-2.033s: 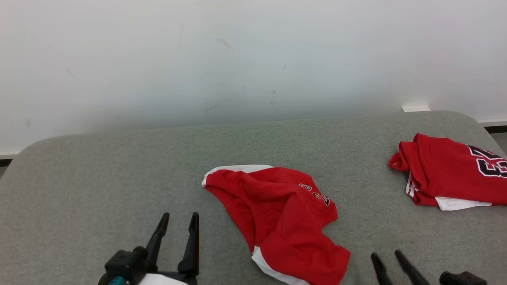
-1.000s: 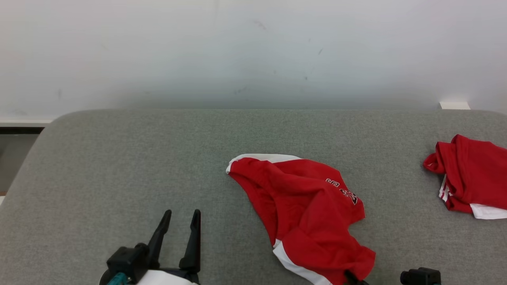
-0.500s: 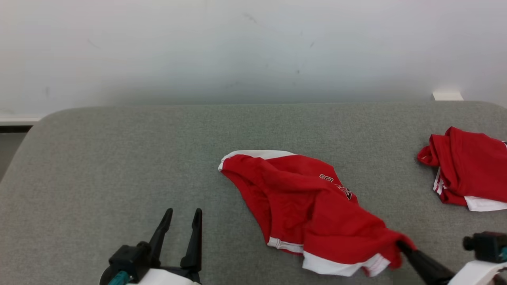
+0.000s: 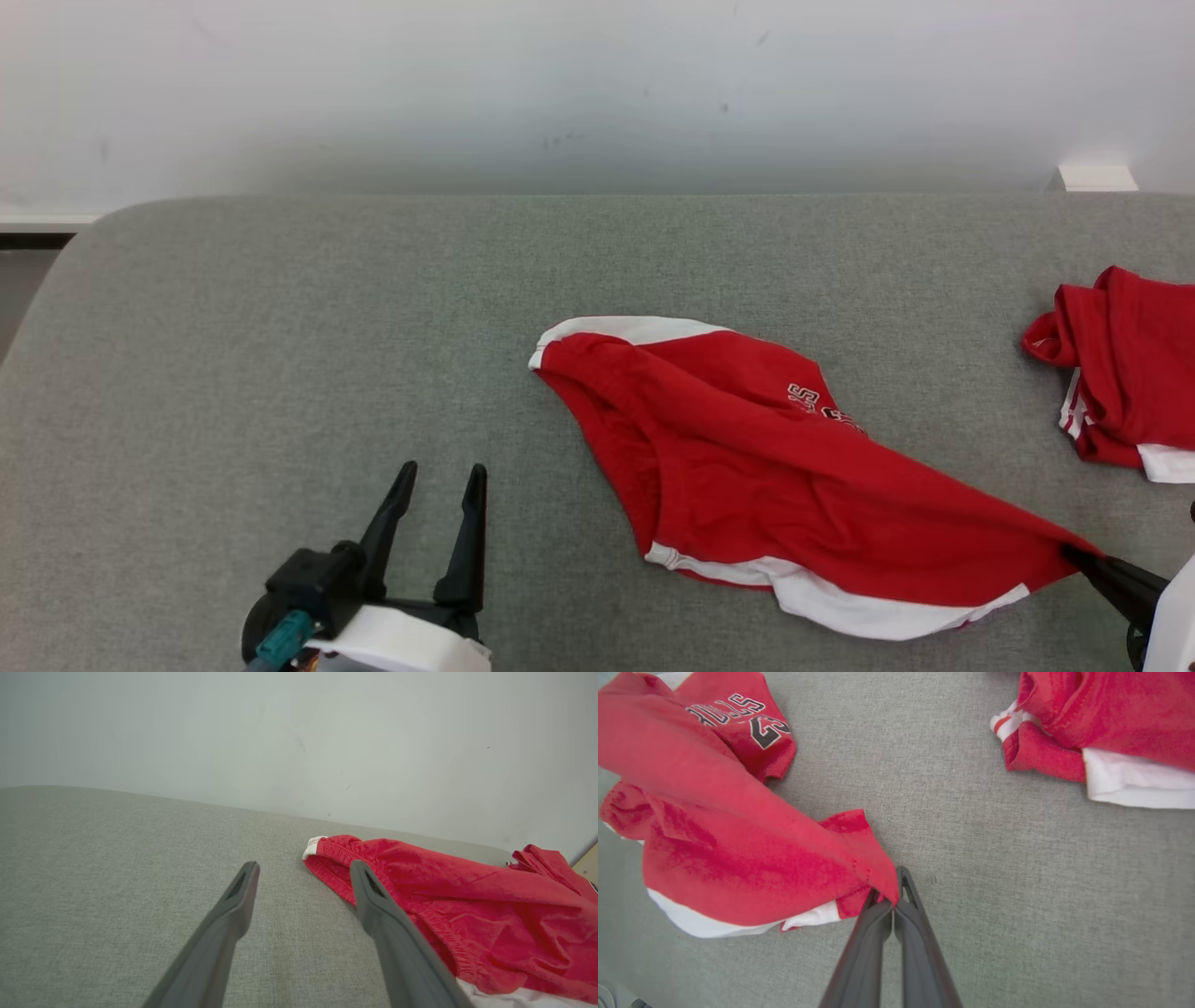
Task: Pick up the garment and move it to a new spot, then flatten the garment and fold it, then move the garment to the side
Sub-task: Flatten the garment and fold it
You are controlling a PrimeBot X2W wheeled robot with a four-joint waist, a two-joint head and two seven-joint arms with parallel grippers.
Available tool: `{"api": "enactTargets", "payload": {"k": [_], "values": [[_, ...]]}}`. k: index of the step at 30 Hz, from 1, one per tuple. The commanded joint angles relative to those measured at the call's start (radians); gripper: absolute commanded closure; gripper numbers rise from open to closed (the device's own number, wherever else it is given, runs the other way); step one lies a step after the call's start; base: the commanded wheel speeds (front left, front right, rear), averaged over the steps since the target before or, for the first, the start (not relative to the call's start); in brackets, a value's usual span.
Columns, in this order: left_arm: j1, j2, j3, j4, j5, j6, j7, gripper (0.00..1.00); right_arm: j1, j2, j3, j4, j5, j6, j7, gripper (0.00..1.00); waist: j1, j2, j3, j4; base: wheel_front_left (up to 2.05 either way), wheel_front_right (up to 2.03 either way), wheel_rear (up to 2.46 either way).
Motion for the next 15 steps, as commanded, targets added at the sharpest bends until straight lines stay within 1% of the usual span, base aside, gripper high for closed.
{"api": "enactTargets", "payload": {"k": [1,3,4,5,11,15], "values": [[-0.011,0.003,-0.001,0.002,0.005,-0.001,0.000,0.00,-0.025,0.010,0.000,0.039,-0.025,-0.002,-0.008,1.00,-0.0001,0.0000,0.012,0.006,0.00,0.00,0.00],[-0.015,0.003,-0.003,0.005,0.001,0.001,0.000,0.00,-0.046,0.032,0.000,0.076,-0.041,-0.002,-0.022,1.00,-0.0001,0.0000,0.016,0.008,0.00,0.00,0.00],[-0.015,0.003,-0.005,0.006,0.000,0.002,0.000,0.00,-0.053,0.043,0.001,0.089,-0.046,-0.002,-0.028,0.49,-0.0001,0.0000,0.016,0.008,0.00,0.00,0.00],[-0.015,0.003,-0.006,0.008,-0.002,0.003,0.000,0.00,-0.057,0.056,0.002,0.101,-0.048,-0.002,-0.036,0.00,-0.0001,0.0000,0.013,0.007,0.00,0.00,0.00],[-0.004,0.003,-0.003,0.019,-0.011,0.008,0.000,0.00,-0.079,0.082,-0.001,0.133,-0.080,-0.002,-0.100,0.00,-0.0001,0.0000,-0.023,-0.013,0.00,0.00,0.00],[0.016,0.003,0.005,0.024,-0.016,0.010,0.000,0.00,-0.078,0.082,-0.024,0.105,-0.113,-0.002,-0.173,0.00,-0.0001,0.0000,-0.070,-0.040,0.00,0.00,0.00]]}}
